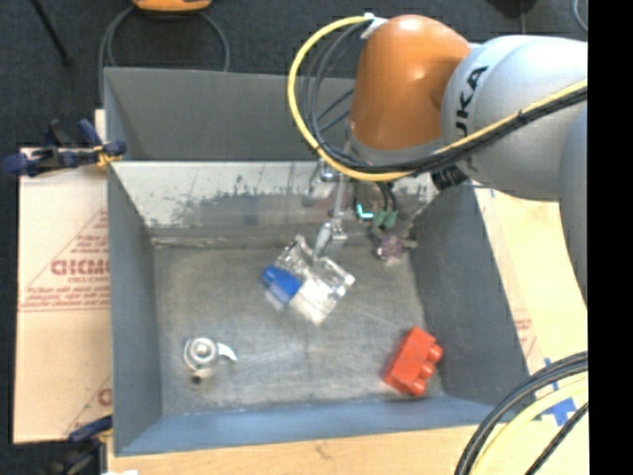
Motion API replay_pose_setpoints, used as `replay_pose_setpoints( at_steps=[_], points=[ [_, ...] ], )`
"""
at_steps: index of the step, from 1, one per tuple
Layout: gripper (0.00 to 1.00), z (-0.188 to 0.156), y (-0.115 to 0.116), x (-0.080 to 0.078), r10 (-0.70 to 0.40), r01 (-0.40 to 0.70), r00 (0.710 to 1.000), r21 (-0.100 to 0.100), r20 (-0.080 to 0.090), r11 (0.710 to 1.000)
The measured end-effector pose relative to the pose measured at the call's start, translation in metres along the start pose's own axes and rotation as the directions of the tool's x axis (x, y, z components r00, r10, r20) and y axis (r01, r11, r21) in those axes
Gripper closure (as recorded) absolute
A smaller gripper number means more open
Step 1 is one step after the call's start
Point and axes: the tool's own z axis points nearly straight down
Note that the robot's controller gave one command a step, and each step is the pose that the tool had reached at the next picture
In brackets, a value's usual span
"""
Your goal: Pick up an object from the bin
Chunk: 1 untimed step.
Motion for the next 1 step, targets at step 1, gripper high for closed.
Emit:
replay_pose_setpoints(
  at_steps=[1],
  points=[
    [0.00,0.1249,-0.0374,0.0118,0.135,-0.135,0.991,-0.002,0.009,0.991]
  ],
)
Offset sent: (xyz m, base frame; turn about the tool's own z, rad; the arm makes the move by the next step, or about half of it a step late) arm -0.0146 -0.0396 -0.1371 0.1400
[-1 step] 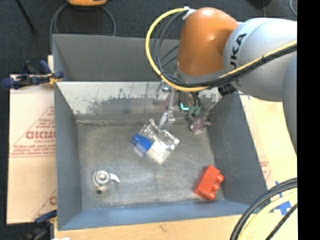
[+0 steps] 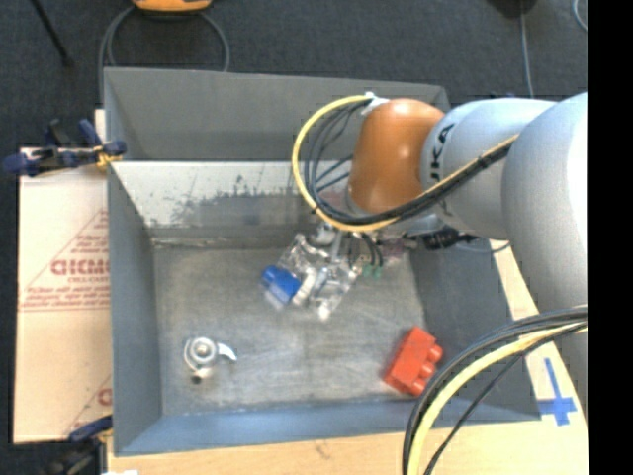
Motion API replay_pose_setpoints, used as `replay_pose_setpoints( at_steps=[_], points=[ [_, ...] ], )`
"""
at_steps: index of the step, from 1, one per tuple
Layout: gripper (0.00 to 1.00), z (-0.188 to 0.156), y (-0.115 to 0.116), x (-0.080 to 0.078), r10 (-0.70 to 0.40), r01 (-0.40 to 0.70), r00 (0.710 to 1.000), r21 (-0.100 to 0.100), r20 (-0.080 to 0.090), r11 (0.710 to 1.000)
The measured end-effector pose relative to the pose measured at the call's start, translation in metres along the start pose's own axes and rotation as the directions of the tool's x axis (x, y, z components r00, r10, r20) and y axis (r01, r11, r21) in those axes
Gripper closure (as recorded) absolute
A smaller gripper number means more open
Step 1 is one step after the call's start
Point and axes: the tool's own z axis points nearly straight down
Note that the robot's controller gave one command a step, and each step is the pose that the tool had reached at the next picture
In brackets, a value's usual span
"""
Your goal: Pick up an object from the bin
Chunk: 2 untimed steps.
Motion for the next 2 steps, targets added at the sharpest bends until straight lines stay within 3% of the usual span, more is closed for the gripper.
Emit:
replay_pose_setpoints(
  at_steps=[1,2],
  points=[
    [1.00,0.001,0.000,0.000,0.001,-0.001,1.000,-0.001,0.000,1.000],
    [1.00,-0.111,0.001,-0.011,0.008,-0.008,1.000,0.000,0.000,1.000]
  ],
)
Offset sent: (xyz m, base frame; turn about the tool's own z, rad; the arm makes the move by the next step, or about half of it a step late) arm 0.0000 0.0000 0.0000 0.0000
